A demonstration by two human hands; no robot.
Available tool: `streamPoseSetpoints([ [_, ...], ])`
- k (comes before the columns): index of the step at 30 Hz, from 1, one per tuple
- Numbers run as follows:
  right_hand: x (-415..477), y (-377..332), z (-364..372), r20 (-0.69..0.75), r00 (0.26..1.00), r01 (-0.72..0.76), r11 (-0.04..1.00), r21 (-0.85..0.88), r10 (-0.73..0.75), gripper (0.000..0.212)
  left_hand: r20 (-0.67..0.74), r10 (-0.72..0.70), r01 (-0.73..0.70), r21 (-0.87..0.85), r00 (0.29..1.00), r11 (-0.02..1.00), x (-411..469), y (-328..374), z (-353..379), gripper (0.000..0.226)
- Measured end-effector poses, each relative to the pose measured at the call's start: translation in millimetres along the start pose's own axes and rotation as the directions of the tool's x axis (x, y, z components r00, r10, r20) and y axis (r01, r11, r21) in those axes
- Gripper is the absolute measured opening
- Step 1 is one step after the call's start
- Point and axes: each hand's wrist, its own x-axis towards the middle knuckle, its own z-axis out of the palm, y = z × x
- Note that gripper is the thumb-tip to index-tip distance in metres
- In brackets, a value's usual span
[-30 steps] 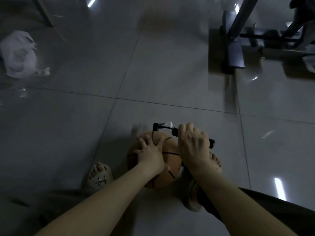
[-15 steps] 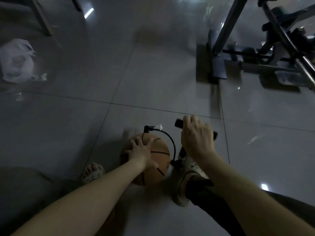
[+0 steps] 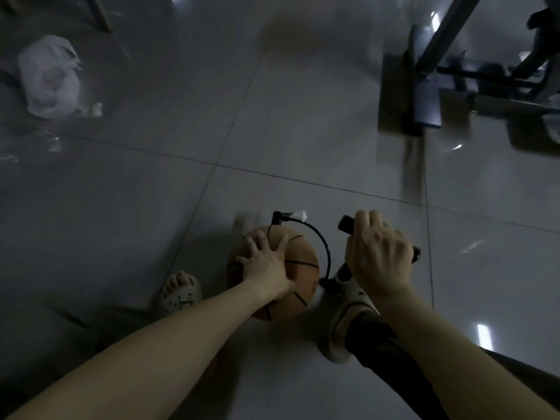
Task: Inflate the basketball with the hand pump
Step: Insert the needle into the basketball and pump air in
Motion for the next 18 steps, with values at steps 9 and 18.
streamPoseSetpoints([
  [9,-29.7,-7.9,48.7,0.22,0.976,-0.005,1.0,0.025,-0.001,0.008,0.004,0.035,-0.035,-0.032,0.999,0.999,2.8,-16.2,0.6,0.112],
  [18,1.1,7.5,-48.9,0.13,0.99,0.04,0.997,0.066,-0.049,0.012,0.095,0.048,-0.05,0.012,0.994,0.999,-0.4,-19.9,-11.2,0.115],
])
